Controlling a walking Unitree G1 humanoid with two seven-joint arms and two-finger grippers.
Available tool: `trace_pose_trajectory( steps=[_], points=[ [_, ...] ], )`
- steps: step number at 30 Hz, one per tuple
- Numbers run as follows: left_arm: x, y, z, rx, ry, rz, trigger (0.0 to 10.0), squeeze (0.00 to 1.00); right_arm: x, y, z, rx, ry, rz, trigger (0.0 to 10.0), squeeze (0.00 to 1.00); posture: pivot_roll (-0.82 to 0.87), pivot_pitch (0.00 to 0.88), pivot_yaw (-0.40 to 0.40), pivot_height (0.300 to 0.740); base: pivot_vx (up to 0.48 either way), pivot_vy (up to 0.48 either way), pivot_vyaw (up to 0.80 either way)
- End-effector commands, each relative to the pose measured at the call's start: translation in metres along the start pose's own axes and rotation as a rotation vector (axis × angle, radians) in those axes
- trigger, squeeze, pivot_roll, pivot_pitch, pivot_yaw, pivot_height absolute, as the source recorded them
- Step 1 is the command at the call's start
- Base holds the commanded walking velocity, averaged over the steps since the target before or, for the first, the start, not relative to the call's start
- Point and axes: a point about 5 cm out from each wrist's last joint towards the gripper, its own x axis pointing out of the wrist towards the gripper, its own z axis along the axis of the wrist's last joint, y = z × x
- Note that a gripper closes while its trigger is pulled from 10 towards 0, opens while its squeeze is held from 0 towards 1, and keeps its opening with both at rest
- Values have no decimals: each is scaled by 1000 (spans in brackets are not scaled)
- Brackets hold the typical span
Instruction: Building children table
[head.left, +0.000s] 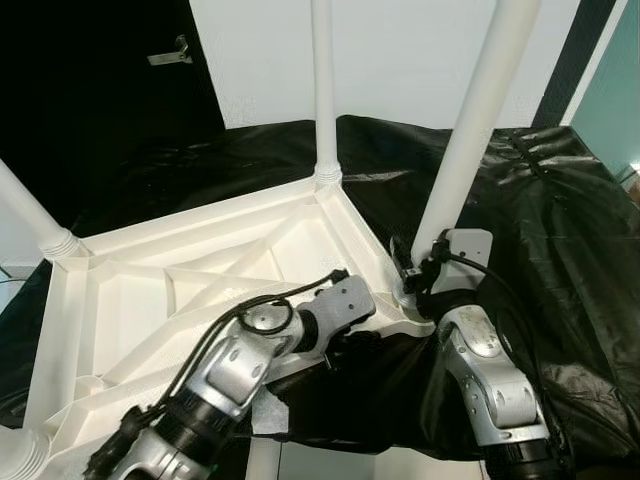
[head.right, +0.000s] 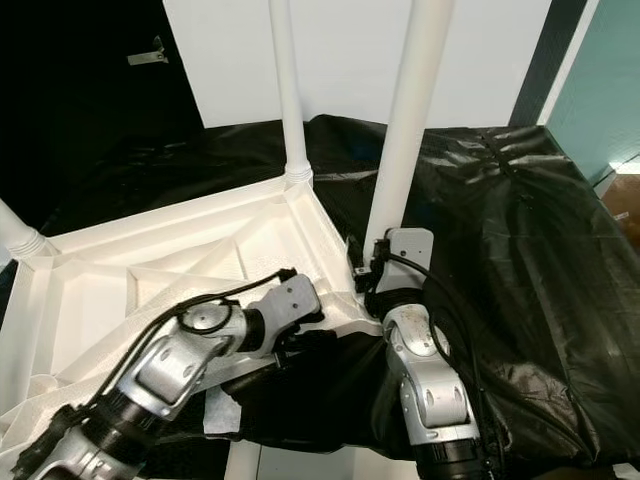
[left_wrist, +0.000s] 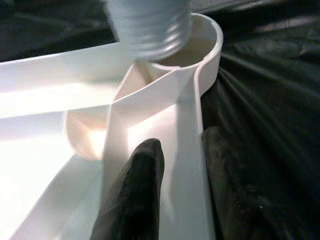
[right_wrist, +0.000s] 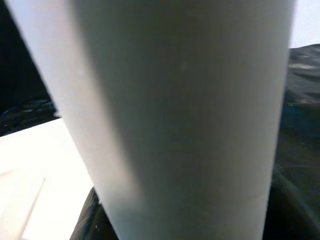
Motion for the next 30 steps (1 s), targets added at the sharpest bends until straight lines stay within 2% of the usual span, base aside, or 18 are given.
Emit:
trace_pose_trajectory(
  steps=[1, 6, 11, 17, 23, 30],
  points=[
    [-6, 1, -2, -10, -14, 3, 10000, 0, -2, -2, 0, 20, 3, -9, 10000, 0, -43, 14, 36, 740, 0, 0, 0],
    [-16, -4, 0, -91, -112, -16, 10000, 0, -7, -7, -13, 41, 55, -8, 10000, 0, -41, 10, 36, 740, 0, 0, 0],
    [-16, -5, 1, -115, -137, 2, 10000, 0, -7, -9, -15, 42, 64, -12, 10000, 0, -42, 8, 35, 740, 0, 0, 0],
    [-15, -5, 3, -179, -224, 60, 10000, 0, -8, -10, -19, 16, 79, 7, 10000, 0, -44, 5, 27, 740, 0, 0, 0],
    [-19, -9, 1, -203, -241, 54, 10000, 0, -16, -9, -22, 11, 91, 24, 10000, 0, -46, 14, 25, 740, 0, 0, 0],
    [-24, -6, 0, -189, -227, 65, 10000, 0, -20, -4, -27, -25, 110, 73, 10000, 0, -46, 25, 25, 740, 0, 0, 0]
  ],
)
